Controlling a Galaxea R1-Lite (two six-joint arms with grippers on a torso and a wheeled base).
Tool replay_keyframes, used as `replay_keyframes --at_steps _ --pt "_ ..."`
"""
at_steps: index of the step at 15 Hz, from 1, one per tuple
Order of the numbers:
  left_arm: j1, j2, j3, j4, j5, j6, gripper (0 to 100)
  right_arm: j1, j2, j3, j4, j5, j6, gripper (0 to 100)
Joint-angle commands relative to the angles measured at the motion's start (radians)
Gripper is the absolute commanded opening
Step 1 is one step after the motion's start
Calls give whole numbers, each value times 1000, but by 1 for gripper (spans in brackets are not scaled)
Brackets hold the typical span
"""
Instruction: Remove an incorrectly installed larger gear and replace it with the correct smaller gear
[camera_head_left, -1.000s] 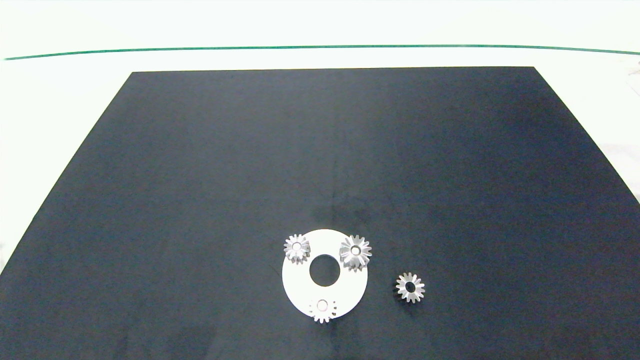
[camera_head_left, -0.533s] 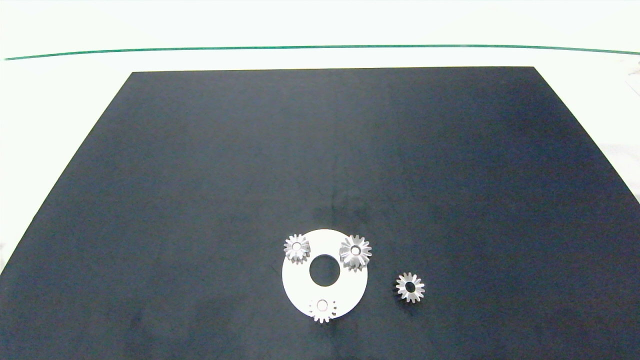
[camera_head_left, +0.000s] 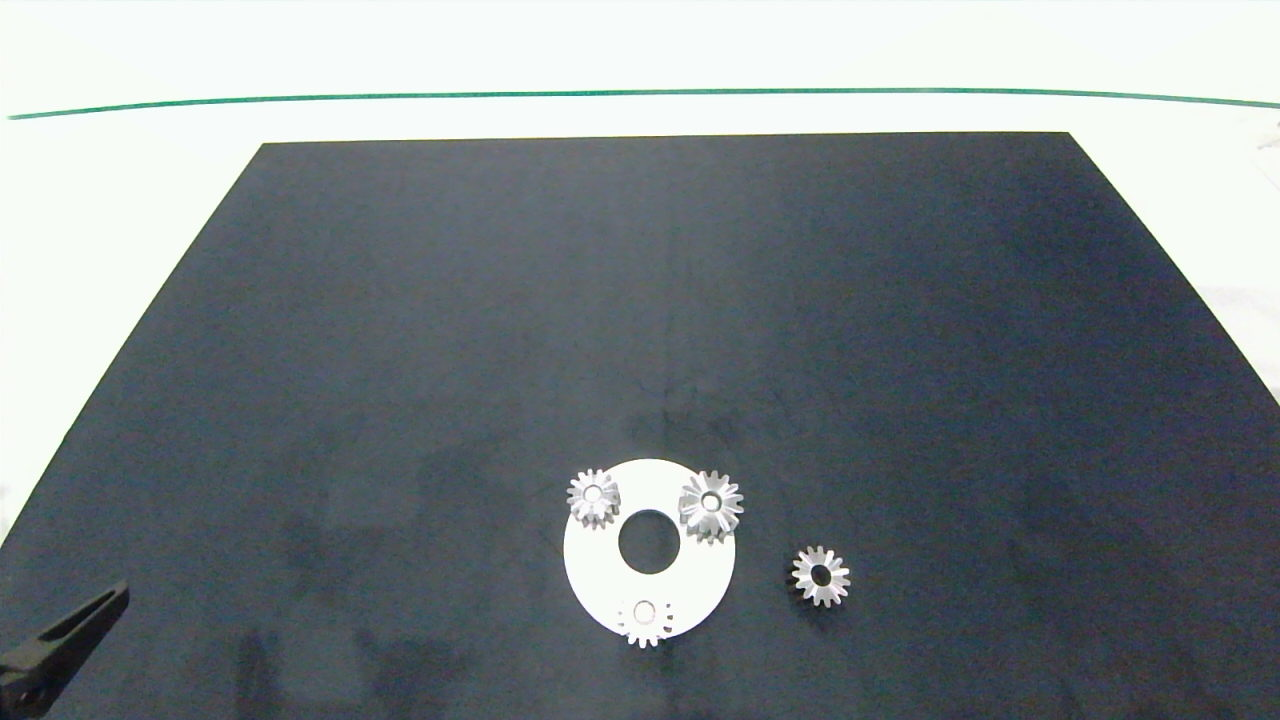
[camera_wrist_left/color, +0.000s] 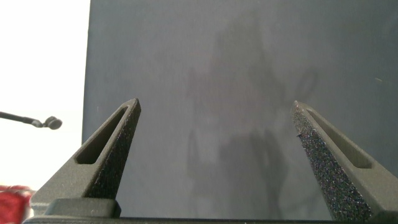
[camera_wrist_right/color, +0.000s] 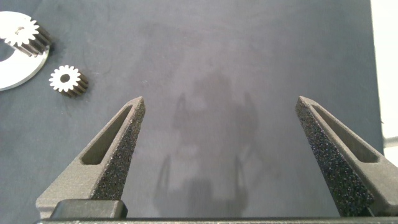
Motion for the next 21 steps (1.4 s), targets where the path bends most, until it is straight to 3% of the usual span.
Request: replay_keyframes --at_steps 1,2,3,4,5,6,7,10,12,15,16,18,21 --pt "-40 193 -146 7 7 73 100 53 352 -176 5 14 -23 100" --pt "-40 204 -176 27 13 73 100 61 381 -196 6 16 -22 100" --pt "-40 230 -277 191 18 61 100 111 458 -227 1 24 -19 100" --pt "-42 250 -340 324 16 10 100 154 502 -245 3 25 -15 100" --pt "-48 270 -357 389 15 -55 100 188 537 -262 6 16 -15 100" --pt "-60 275 -349 392 13 -111 100 219 566 -279 11 11 -17 100" --pt "-69 270 -331 392 13 -137 100 263 599 -297 11 10 -19 100" --pt "-72 253 -285 396 13 -146 100 374 689 -370 12 1 -25 100" --pt "-74 255 -281 395 10 -194 100 437 741 -457 38 -6 -25 100" --pt "-74 255 -275 393 8 -206 100 556 789 -673 339 -47 -22 100" --pt "-74 255 -265 390 8 -206 100 584 813 -725 397 -62 -22 100" --pt "-74 253 -260 390 8 -207 100 628 879 -785 420 -116 -22 100" --pt "-72 253 -252 390 8 -210 100 688 979 -837 428 -159 -20 100"
